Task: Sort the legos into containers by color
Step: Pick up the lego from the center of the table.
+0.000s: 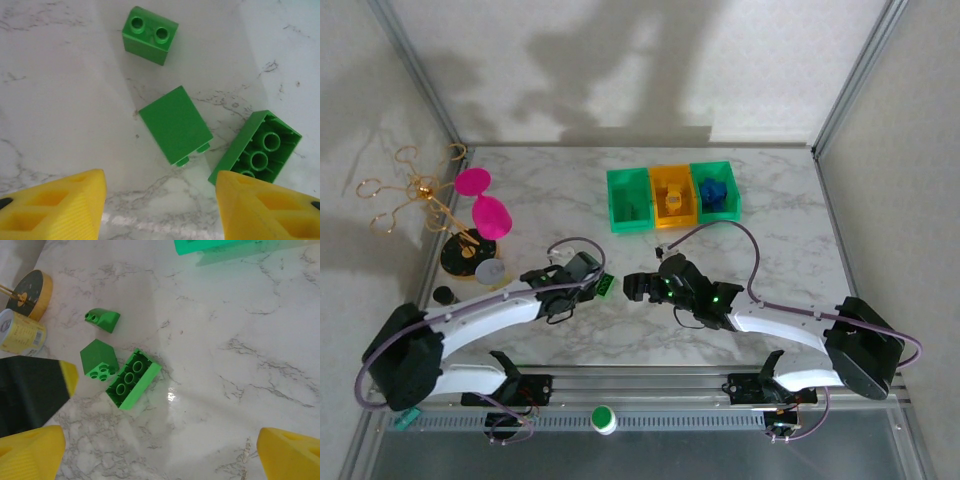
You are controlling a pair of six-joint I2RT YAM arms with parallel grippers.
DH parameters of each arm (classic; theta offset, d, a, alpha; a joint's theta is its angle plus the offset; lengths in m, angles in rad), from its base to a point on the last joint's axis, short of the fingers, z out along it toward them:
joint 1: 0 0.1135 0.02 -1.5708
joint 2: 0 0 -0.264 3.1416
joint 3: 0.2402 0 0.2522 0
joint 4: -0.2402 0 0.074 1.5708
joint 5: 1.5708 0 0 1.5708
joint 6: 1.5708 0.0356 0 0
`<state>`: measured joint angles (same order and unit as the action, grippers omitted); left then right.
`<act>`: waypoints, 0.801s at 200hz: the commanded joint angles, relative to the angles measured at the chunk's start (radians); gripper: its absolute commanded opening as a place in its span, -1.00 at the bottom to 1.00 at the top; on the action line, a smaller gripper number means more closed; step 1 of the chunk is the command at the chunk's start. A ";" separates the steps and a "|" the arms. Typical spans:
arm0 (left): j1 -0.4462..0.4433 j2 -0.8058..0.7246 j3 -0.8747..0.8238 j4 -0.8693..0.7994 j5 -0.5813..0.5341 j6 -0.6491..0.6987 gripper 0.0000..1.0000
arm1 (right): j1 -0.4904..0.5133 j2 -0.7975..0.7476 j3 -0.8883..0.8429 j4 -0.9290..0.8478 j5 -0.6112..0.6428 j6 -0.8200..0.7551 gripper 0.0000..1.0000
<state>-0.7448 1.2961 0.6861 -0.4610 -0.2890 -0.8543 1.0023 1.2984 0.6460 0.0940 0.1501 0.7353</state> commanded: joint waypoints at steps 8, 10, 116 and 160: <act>-0.008 0.099 0.032 0.058 -0.062 -0.079 0.28 | 0.010 -0.042 -0.032 0.019 0.043 0.024 0.97; -0.007 0.105 0.033 0.063 -0.062 -0.080 0.29 | 0.009 -0.044 -0.032 0.017 0.043 0.024 0.97; -0.005 0.275 0.087 0.149 -0.151 -0.134 0.29 | 0.006 -0.031 -0.015 0.000 0.053 0.010 0.97; -0.005 0.289 0.075 0.171 -0.164 -0.157 0.10 | 0.007 -0.039 -0.016 -0.011 0.056 0.011 0.97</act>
<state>-0.7448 1.5768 0.7582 -0.3088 -0.4110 -0.9745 1.0023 1.2675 0.6270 0.0929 0.1829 0.7479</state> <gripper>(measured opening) 0.575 0.986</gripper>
